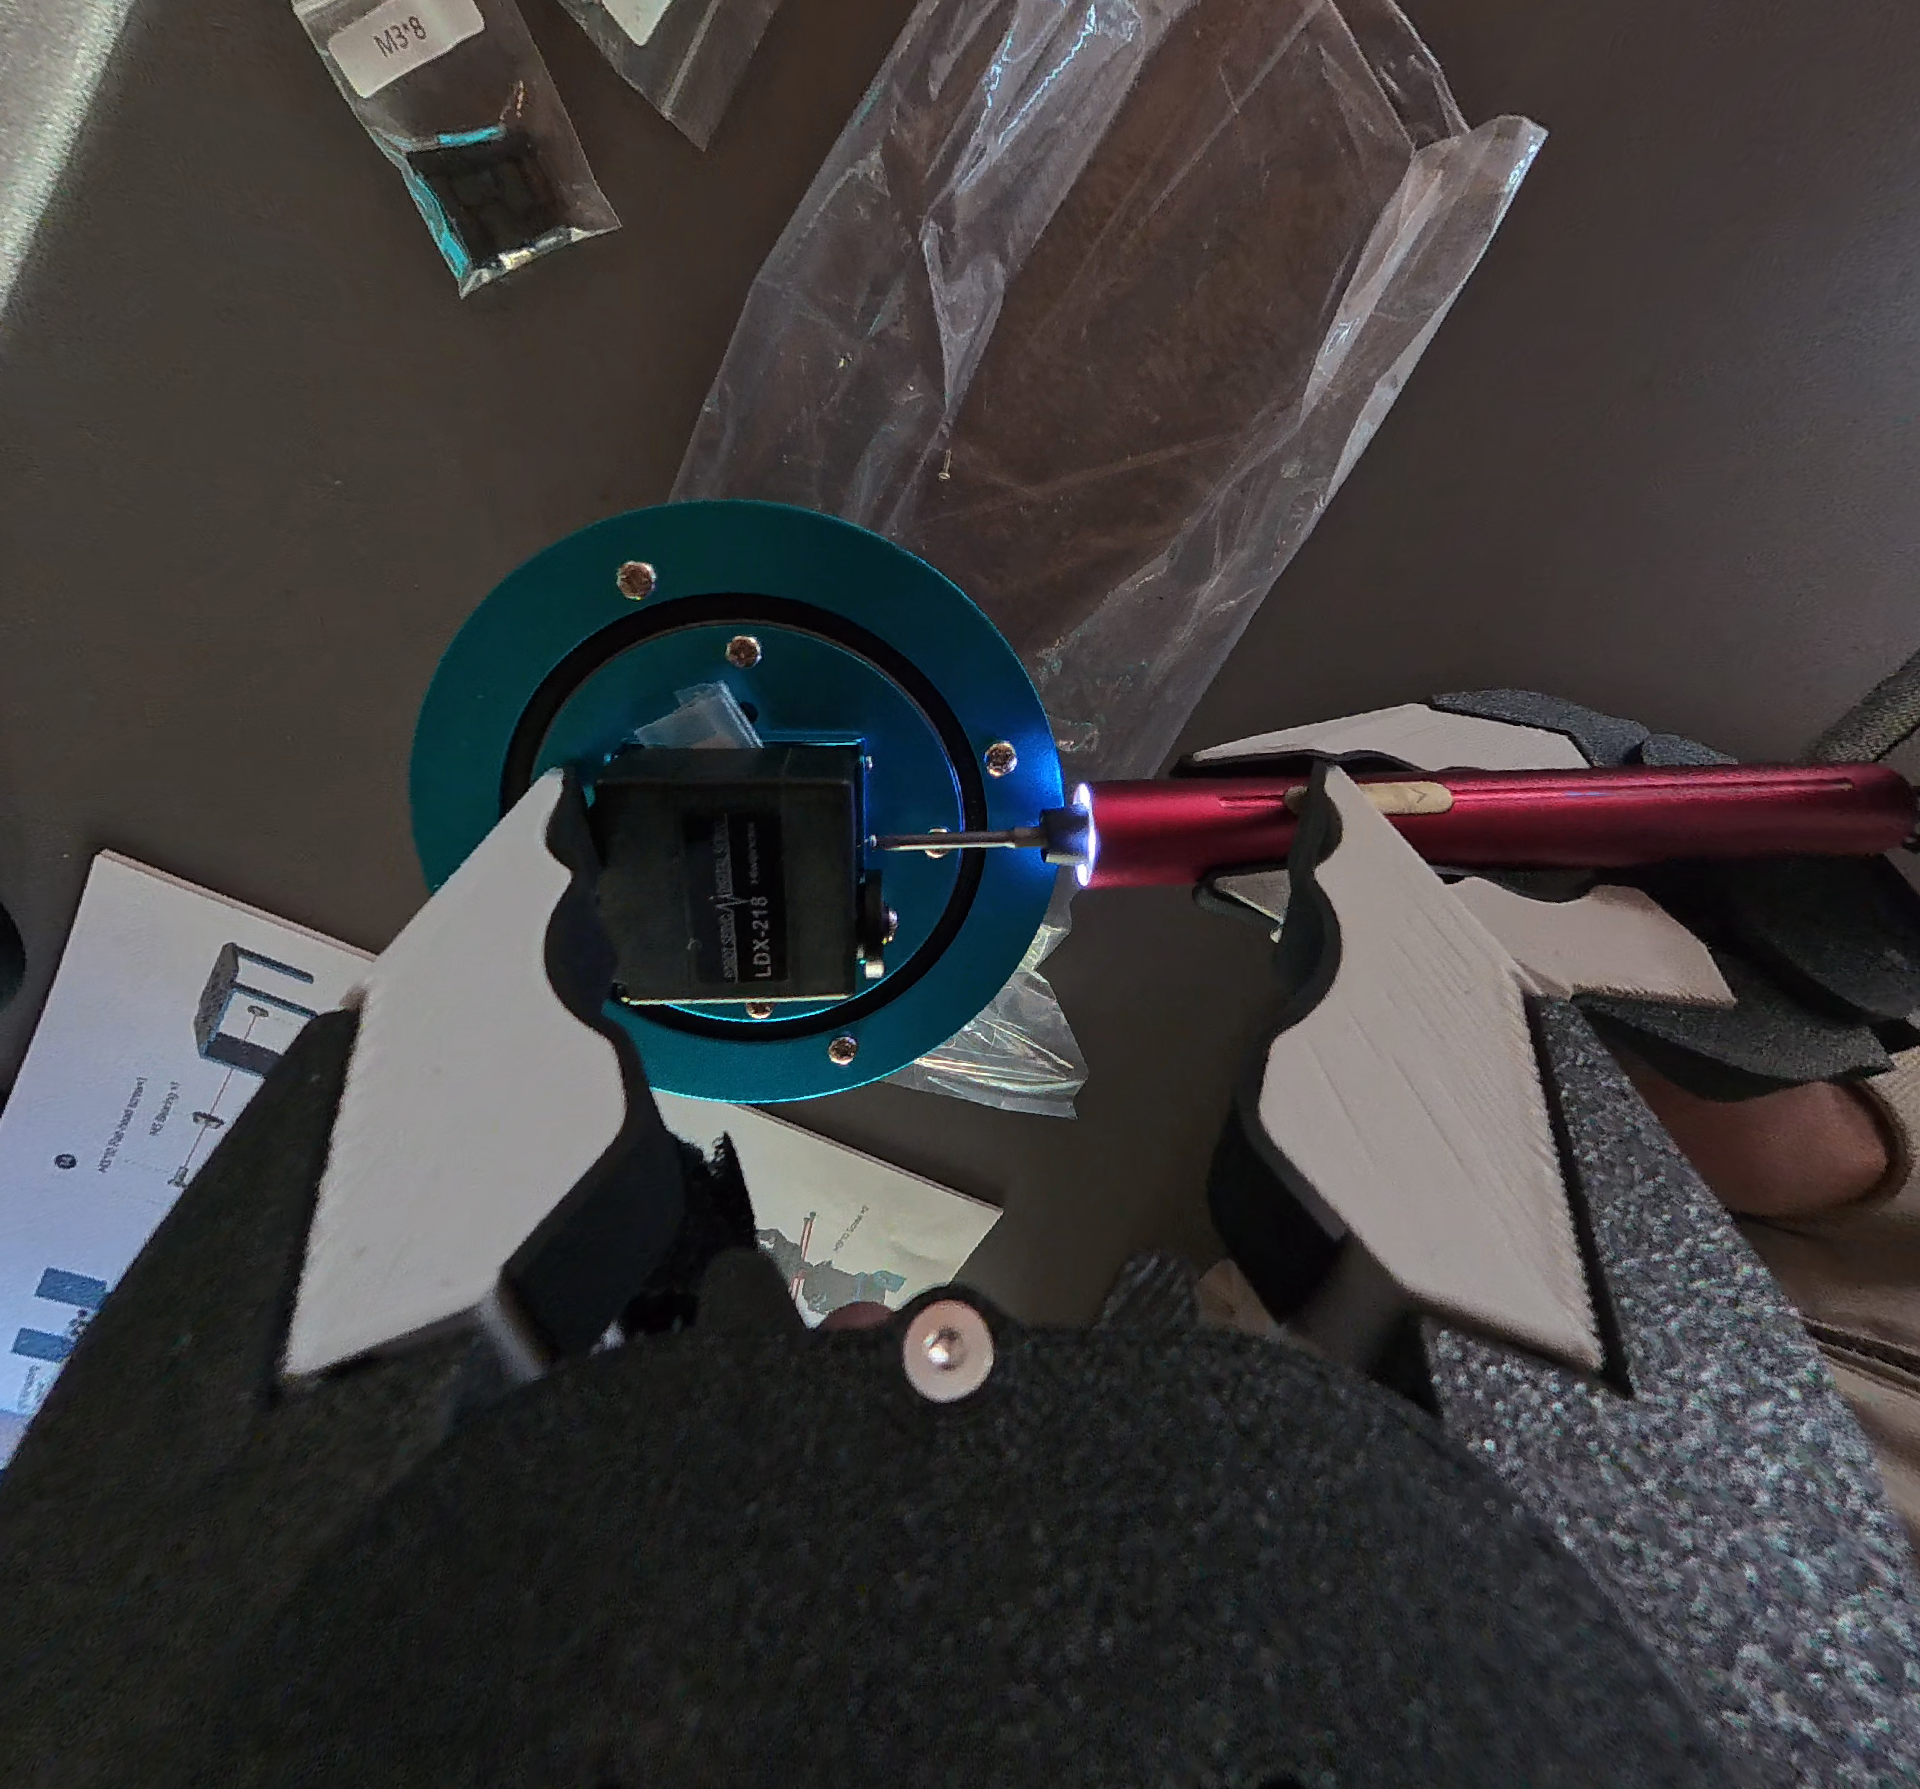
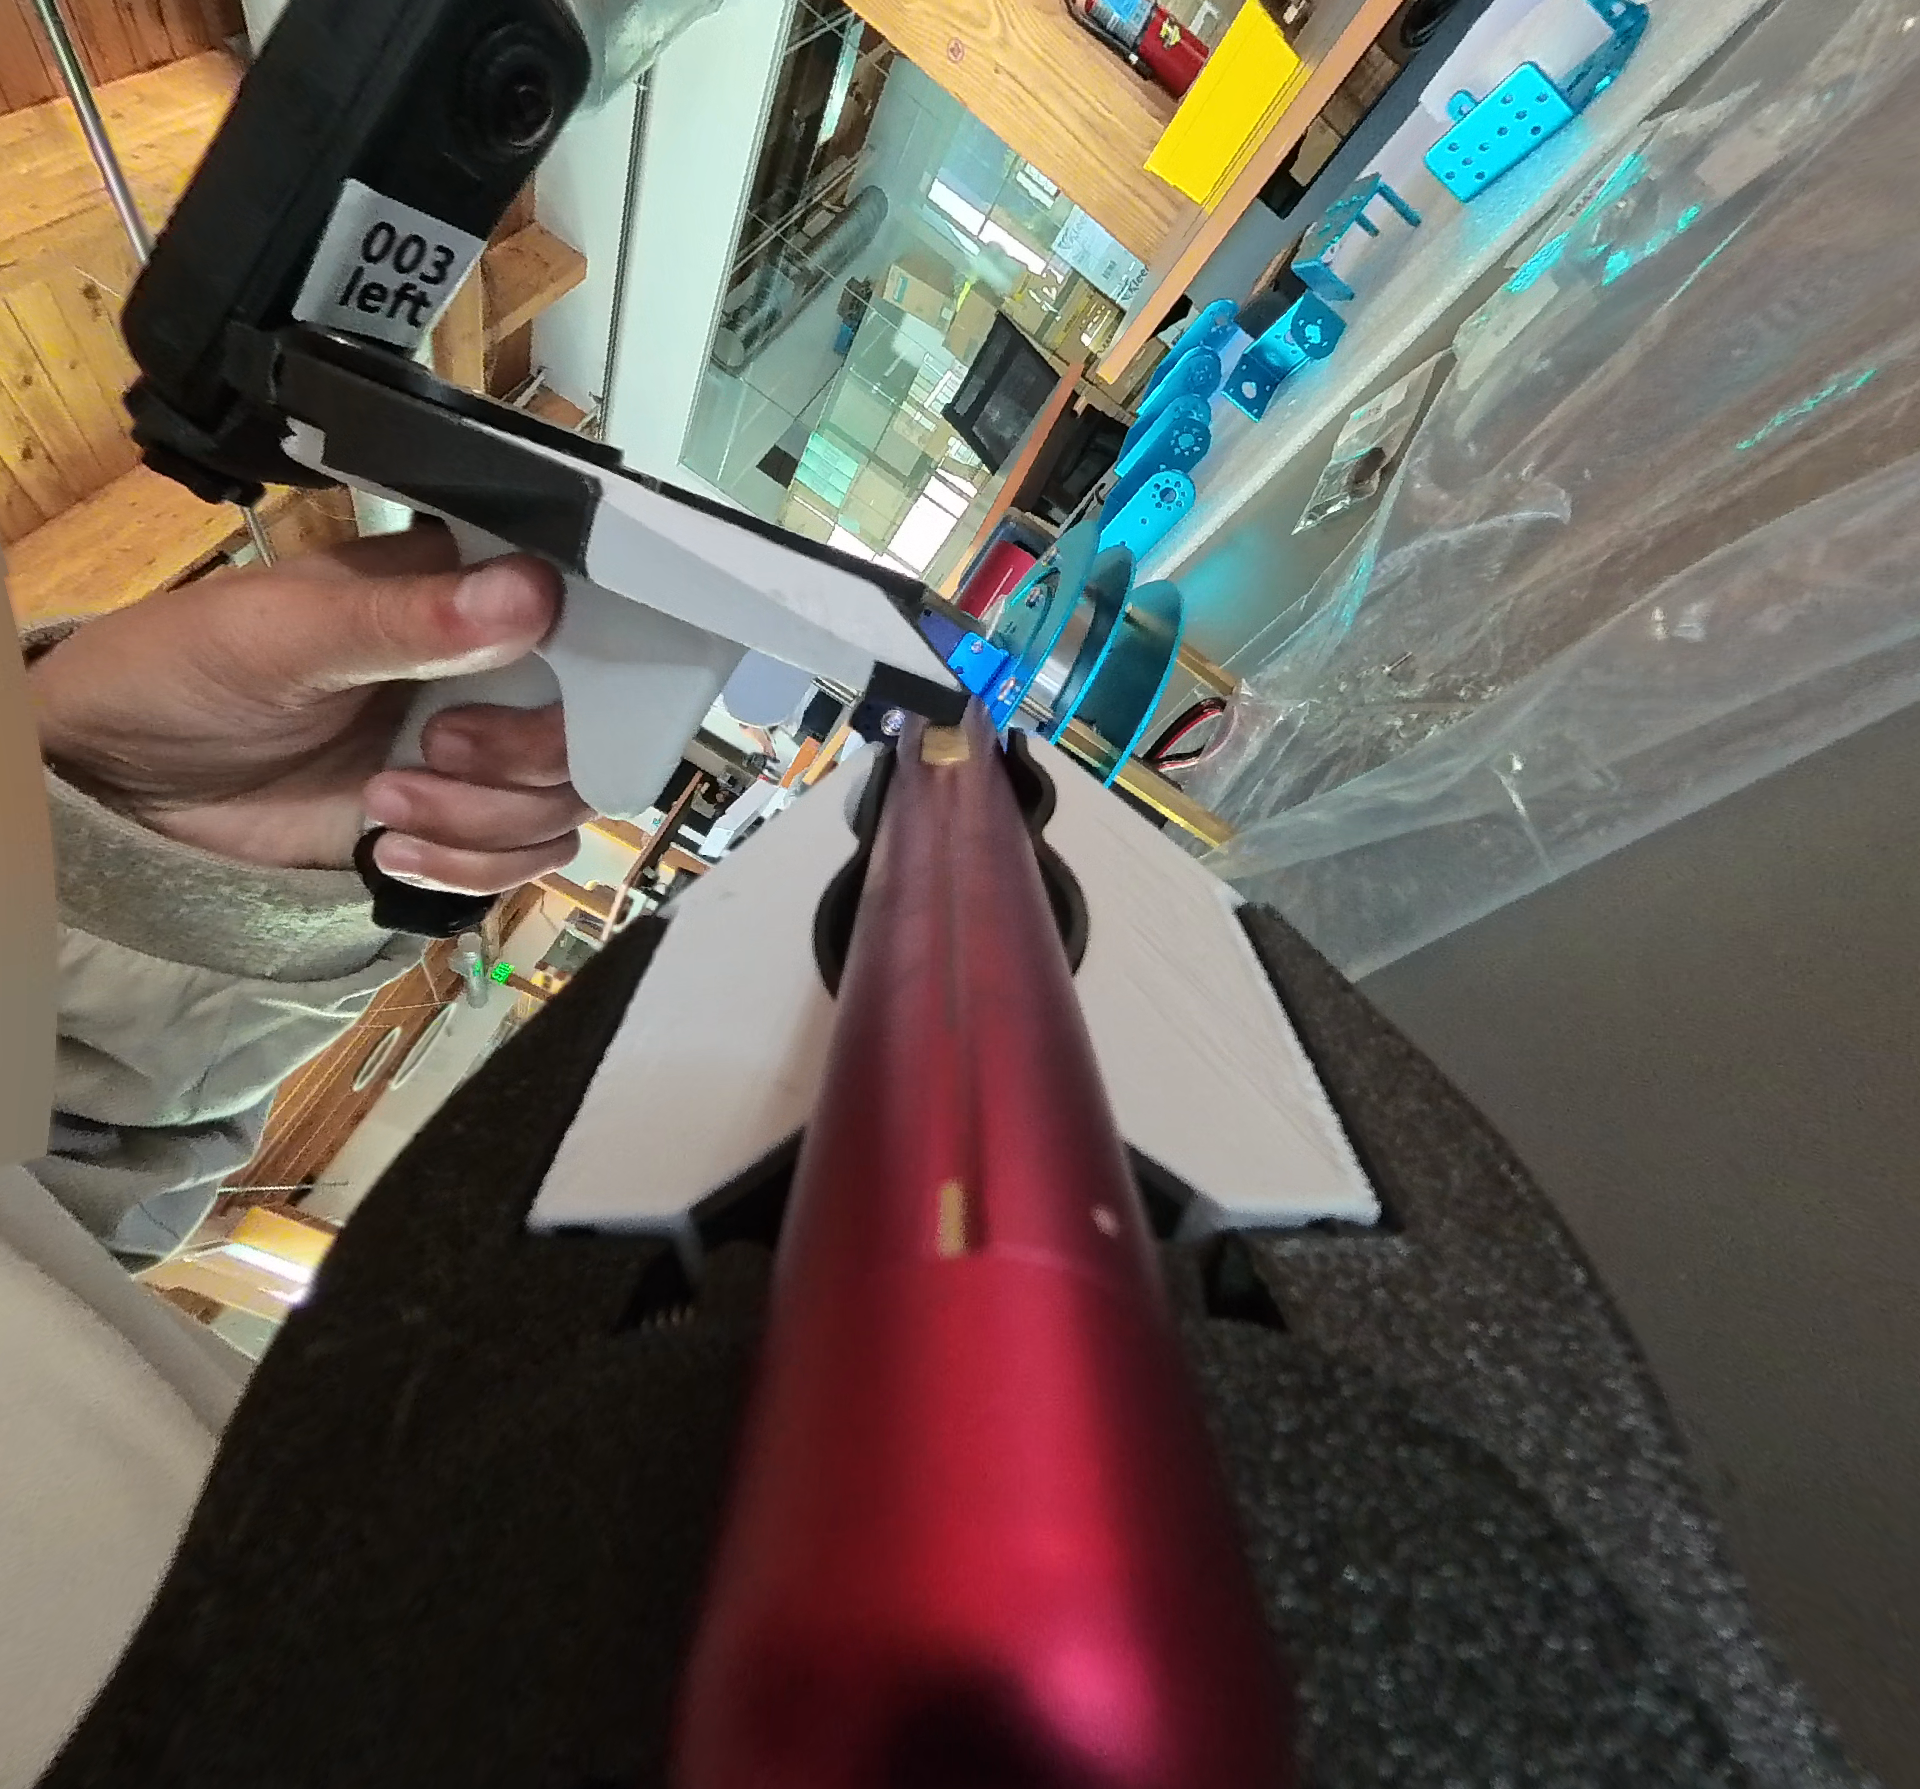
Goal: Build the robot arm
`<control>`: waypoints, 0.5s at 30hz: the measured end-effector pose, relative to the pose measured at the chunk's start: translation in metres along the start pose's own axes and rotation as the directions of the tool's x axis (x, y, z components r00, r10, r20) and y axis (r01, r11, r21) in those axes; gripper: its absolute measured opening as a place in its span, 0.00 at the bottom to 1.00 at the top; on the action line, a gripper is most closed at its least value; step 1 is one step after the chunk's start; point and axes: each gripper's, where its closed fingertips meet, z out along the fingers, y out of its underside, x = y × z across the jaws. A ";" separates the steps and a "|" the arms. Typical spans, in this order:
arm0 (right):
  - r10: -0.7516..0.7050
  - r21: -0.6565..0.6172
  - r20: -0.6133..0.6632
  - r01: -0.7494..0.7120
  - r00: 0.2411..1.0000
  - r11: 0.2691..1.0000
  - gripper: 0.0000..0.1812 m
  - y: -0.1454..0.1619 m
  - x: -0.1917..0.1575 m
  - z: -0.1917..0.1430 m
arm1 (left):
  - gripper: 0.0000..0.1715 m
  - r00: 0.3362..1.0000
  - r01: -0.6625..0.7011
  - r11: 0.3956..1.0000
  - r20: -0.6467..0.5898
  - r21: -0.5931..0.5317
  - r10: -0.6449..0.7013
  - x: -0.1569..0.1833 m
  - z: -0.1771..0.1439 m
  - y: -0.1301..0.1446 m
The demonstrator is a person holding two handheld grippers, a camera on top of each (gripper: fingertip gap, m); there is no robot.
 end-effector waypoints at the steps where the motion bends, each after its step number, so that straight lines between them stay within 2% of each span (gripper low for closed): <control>1: 0.000 0.002 0.000 0.000 1.000 1.000 0.11 0.000 0.000 0.000 | 0.77 1.000 -0.001 1.000 0.002 0.007 0.001 0.000 0.000 0.000; 7: 0.022 0.004 0.004 -0.022 1.000 1.000 0.11 0.000 0.001 0.001 | 0.77 1.000 -0.002 1.000 0.007 0.029 0.002 -0.001 0.000 -0.001; 15: 0.142 0.018 0.036 -0.143 0.989 0.990 0.11 0.001 0.003 0.001 | 0.77 0.999 -0.006 0.999 0.033 0.036 0.005 -0.002 0.002 -0.001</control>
